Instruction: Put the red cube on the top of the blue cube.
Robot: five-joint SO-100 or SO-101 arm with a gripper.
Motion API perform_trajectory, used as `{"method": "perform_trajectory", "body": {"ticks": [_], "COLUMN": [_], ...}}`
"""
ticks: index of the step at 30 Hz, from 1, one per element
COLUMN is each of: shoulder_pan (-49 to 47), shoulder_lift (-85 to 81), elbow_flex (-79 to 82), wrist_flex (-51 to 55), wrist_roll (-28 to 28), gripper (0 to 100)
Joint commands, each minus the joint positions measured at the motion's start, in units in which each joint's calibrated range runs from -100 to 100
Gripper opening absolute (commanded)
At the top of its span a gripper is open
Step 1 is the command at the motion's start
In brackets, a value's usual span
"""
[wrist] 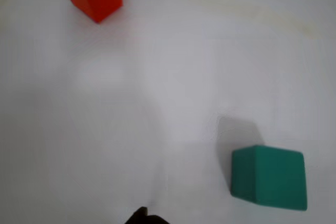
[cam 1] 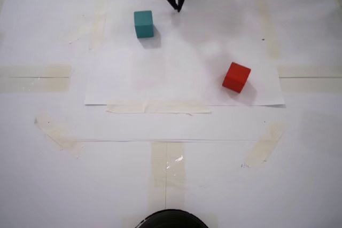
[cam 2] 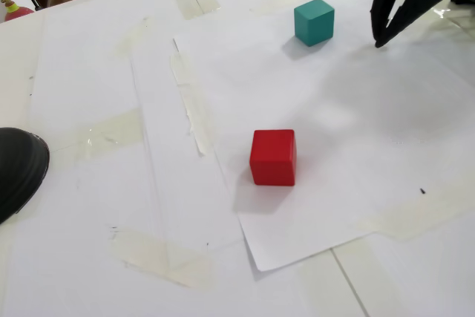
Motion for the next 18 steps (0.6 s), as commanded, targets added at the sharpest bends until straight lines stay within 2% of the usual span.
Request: {"method": "perform_trajectory", "body": {"ticks": [1,10,18], "shoulder_pan": [-0.4,4.9,-3.9], "shoulder_lift": [1.3,32.4,56.8], "elbow_flex": [-13.8,-45.6,-68.1], "wrist_flex": [3.8,15.4,21.3], "wrist_roll": [-1.6,-2.8,-11.6], "gripper": [0,0,0]}}
